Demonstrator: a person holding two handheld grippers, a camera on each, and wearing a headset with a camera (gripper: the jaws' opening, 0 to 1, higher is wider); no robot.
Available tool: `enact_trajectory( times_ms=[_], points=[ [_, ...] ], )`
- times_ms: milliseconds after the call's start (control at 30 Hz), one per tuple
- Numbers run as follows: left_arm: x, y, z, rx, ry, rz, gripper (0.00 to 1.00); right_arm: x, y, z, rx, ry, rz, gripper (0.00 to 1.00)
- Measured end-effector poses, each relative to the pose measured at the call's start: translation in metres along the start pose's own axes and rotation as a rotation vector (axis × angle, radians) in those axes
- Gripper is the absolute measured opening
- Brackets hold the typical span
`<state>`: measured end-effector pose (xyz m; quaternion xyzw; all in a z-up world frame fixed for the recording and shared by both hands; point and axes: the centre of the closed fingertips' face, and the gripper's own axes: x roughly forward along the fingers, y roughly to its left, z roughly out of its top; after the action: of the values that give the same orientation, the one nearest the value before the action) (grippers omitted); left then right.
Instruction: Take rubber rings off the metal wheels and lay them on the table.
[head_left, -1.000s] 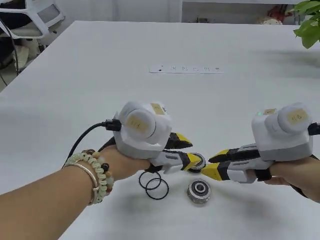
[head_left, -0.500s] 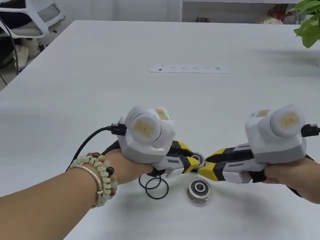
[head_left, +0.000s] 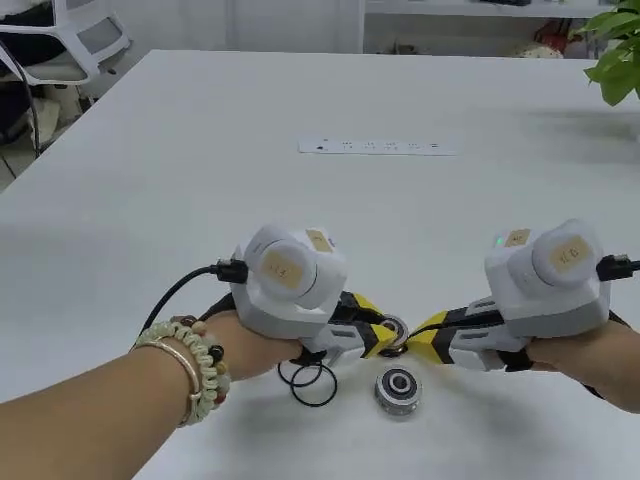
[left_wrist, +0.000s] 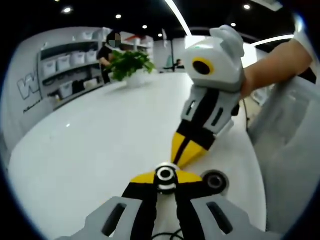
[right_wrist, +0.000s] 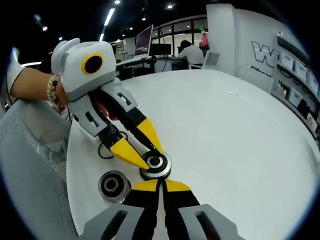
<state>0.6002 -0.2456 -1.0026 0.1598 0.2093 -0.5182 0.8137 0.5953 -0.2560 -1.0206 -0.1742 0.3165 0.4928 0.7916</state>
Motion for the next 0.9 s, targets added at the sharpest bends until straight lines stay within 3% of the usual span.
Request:
enact_trajectory(
  times_ms=[100,200,367,500,600,633,700,900],
  points=[
    [-0.001,0.000,0.000,0.002,0.003,0.004,0.14,0.001,-0.003,0.001,0.007,0.014,-0.019,0.00],
    [-0.001,0.001,-0.001,0.002,0.005,0.005,0.14,0.000,-0.004,0.001,0.080,0.019,-0.018,0.00],
    [-0.002,0.001,-0.001,0.007,0.006,0.006,0.14,-0.005,-0.007,0.006,0.223,-0.032,0.001,0.00],
    [-0.002,0.001,-0.001,0.011,0.006,0.005,0.14,-0.006,-0.005,0.006,0.302,-0.038,0.018,0.00],
    [-0.002,0.001,-0.001,0.031,0.009,0.006,0.14,-0.008,-0.005,0.019,0.370,-0.098,0.045,0.00],
    [-0.002,0.001,-0.001,0.032,0.011,0.007,0.13,-0.008,-0.004,0.018,0.392,-0.083,0.044,0.00],
    [-0.002,0.001,-0.001,0.037,0.013,0.011,0.13,-0.007,-0.003,0.017,0.362,-0.076,0.030,0.00],
    [-0.002,0.001,-0.002,0.037,0.007,0.017,0.13,-0.007,0.000,0.019,0.386,-0.081,0.040,0.00]
  ],
)
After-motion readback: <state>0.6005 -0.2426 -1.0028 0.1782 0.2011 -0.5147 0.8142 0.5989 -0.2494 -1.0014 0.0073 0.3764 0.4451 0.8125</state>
